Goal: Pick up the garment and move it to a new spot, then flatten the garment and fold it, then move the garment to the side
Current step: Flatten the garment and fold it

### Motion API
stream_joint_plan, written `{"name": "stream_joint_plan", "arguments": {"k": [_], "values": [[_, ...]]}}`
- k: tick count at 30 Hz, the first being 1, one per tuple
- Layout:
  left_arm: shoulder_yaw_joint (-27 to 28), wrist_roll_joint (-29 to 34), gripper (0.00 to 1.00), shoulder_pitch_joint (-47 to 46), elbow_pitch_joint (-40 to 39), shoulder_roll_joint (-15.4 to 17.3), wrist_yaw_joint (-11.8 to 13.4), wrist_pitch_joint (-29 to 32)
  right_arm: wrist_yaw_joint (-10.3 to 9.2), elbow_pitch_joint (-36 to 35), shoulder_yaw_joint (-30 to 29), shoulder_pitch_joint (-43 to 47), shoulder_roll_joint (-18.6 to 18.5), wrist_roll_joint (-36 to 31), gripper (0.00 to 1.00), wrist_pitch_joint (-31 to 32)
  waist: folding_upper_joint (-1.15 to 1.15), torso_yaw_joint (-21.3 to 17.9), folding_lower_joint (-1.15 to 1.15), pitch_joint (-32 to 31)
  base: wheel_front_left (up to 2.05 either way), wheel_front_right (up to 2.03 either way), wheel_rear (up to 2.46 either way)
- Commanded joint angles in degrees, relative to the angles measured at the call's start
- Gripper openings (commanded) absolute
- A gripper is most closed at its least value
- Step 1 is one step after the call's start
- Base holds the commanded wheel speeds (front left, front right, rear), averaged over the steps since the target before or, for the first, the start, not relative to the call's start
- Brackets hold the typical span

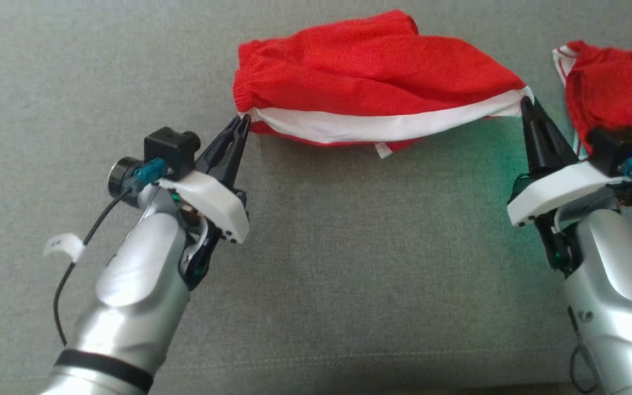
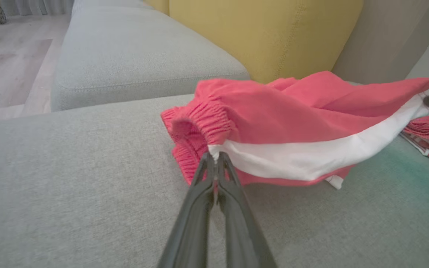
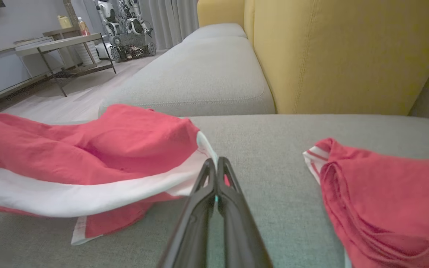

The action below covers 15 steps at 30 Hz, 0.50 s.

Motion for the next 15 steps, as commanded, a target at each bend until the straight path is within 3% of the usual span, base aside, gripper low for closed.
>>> {"name": "stream_joint_plan", "arguments": {"k": [1,10,15], "values": [[1.8,0.4,0.00,-0.8,-2.1,1.9,-0.3,-0.7,-0.04,-2.0,1.0,-1.9,-0.5,-0.4,0.00,-0.8,0.00,0.4,0.00,-1.3,0.00,0.00,0.00],[2.7,1.8,0.00,-1.1,-12.5,6.1,-0.3,-0.4,-0.04,-7.2,2.0,-5.6,-4.4,-2.1,0.00,-1.2,0.00,1.3,0.00,-9.5,0.00,0.00,0.00],[4.0,1.2,0.00,-3.2,-20.8,8.7,0.1,4.1,-0.04,-12.1,1.5,-7.8,-6.0,-3.2,0.00,0.6,0.00,1.5,0.00,-14.1,0.00,0.00,0.00]]}}
